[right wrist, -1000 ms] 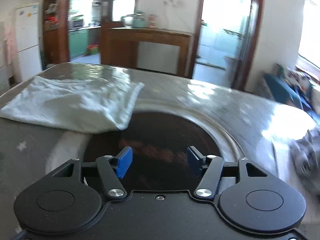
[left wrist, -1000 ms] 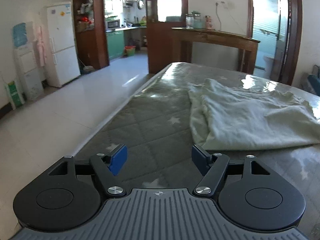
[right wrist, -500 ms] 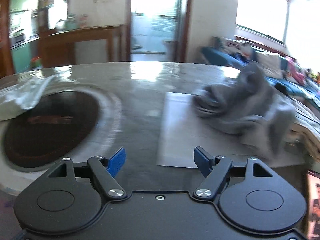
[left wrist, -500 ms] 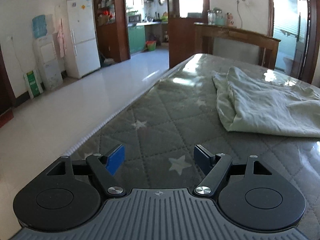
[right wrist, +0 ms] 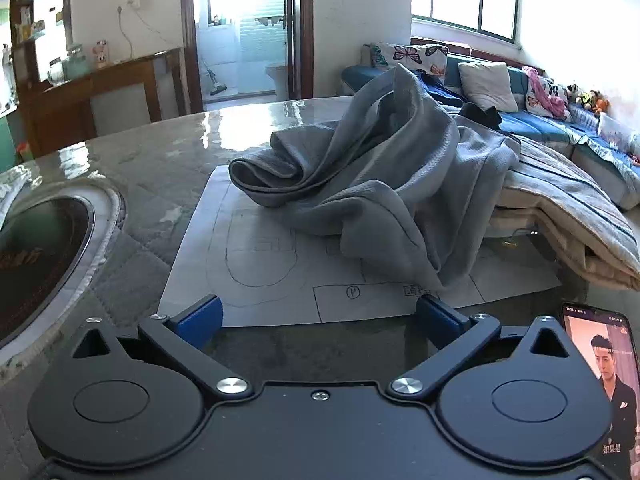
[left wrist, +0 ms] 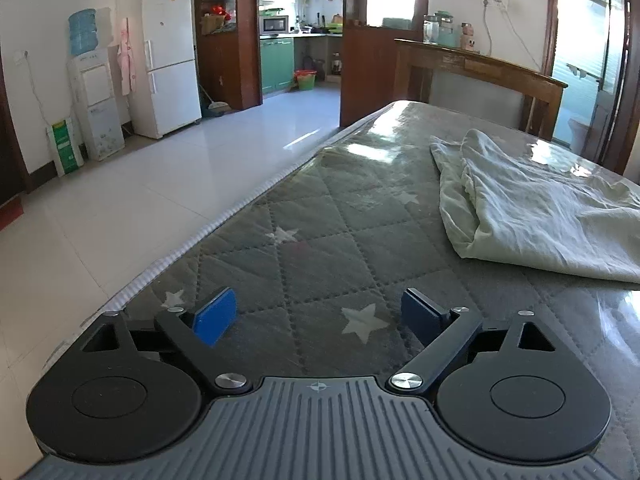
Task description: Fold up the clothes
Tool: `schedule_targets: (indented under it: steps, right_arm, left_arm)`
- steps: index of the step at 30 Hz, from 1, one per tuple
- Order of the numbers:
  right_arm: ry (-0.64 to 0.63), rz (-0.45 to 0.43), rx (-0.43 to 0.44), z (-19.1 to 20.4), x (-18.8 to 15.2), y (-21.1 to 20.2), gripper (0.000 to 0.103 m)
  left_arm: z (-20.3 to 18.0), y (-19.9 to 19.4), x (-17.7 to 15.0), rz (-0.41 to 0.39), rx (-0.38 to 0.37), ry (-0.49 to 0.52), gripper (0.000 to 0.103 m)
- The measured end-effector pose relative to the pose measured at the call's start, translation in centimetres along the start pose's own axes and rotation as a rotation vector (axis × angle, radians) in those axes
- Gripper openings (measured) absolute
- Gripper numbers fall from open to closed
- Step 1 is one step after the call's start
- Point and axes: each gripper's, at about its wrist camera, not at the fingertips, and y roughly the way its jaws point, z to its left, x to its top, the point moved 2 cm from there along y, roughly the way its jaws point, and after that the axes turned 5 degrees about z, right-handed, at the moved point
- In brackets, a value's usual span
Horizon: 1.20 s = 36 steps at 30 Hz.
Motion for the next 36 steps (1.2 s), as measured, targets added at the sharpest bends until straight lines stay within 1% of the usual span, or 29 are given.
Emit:
schedule_targets:
  steps: [3, 9, 17, 19, 24, 36]
  right_arm:
    - [0.003, 0.001, 0.004, -0.09, -0.03, 0.13, 0.103]
    - [0.005, 0.000, 0.007, -0.22, 0.21, 0.20, 0.103]
    - [0.003, -0.003, 0.007, 0.07, 0.24, 0.58, 0.103]
    - [0.002, -0.003, 0.007, -0.03, 0.26, 0.52, 0.103]
    - [0.002, -0.004, 0.007, -0.17, 0.32, 0.33, 0.103]
    - [0.001, -0.004, 0.006, -0.10, 0.35, 0.27, 0.103]
  left_arm:
    - [-0.02, 0.10, -0.02, 0.006, -0.011, -0.001, 0.098]
    - [-0.18, 0.17, -0.13, 0.008, -0.010, 0.002, 0.099]
    - [0.28, 0.17, -0.26, 0.011, -0.012, -0.001, 0.100]
    - [-0.60, 0.56, -0.34, 0.009, -0.006, 0.000, 0.101]
    - [-0.65, 0.71, -0.32, 0.009, -0.005, -0.001, 0.101]
    - [0.01, 0.55, -0.15, 0.010, -0.008, 0.000, 0.101]
